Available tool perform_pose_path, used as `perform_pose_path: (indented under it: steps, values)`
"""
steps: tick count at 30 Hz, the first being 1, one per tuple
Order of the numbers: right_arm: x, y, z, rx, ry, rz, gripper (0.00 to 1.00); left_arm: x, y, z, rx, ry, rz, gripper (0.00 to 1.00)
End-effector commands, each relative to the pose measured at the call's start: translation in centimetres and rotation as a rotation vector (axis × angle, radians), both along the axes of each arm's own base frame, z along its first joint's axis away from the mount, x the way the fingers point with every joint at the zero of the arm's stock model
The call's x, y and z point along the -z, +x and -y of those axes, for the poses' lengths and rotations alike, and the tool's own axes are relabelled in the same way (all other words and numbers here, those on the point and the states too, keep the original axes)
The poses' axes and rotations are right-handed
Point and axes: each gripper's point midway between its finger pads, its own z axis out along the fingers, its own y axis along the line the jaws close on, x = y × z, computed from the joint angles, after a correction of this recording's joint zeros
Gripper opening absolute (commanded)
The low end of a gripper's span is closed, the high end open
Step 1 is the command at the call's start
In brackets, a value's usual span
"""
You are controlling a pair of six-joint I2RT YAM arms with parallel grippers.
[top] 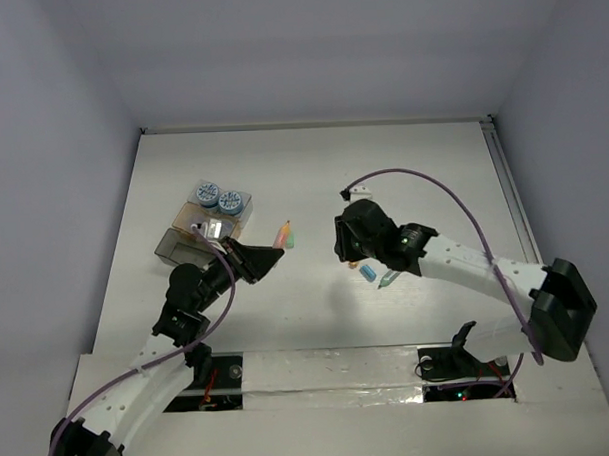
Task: Sort the stationery into containers
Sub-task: Close the pen cap on the pen.
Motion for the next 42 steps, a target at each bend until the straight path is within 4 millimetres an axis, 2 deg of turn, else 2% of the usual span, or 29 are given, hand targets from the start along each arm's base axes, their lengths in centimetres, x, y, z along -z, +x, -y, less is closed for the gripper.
perform_pose_path:
  steps: [1,2,4,8,11,15,21,28,33,38,42]
  values:
    - [0.6,2.9,2.9,0.23,-0.07,0.02,0.38,-3.4,1.1,-0.6,-0.068,-0.057,0.151,0.0]
    - [1.1,3.1,3.0,0.243,-0.077,0.001,0.49,-3.4,1.2,-0.6,-0.069,-0.058,0.162,0.0]
    - [2.7,3.6,3.4,0.281,-0.101,-0.045,0.56,-3.3,0.9,-0.2,-0.048,-0.061,0.173,0.0]
    - [5.1,4.3,4.7,0.335,-0.115,-0.112,0.57,-2.7,0.8,-0.3,-0.05,-0.06,0.195,0.0]
    - [6.9,4.6,4.4,0.328,-0.12,-0.15,0.57,-2.4,0.8,-0.4,-0.054,-0.05,0.213,0.0]
    - [8.3,5.3,4.1,0.345,-0.132,-0.175,0.55,-2.5,0.6,-0.3,-0.045,-0.052,0.232,0.0]
    - [9.3,5.7,3.9,0.371,-0.108,-0.214,0.53,-1.7,0.3,-0.1,-0.024,-0.046,0.23,0.0]
    - [11.1,5.7,3.4,0.379,-0.125,-0.265,0.52,-1.7,-0.1,0.1,-0.007,-0.052,0.238,0.0]
    - [11.7,5.7,2.8,0.367,-0.122,-0.295,0.5,-1.7,-0.2,0.2,-0.005,-0.055,0.236,0.0]
    - [11.8,5.4,3.1,0.369,-0.134,-0.3,0.51,-1.6,-0.2,0.2,-0.007,-0.054,0.233,0.0]
    - [12.4,5.1,3.2,0.365,-0.145,-0.314,0.43,-1.5,-0.1,0.1,-0.011,-0.052,0.229,0.0]
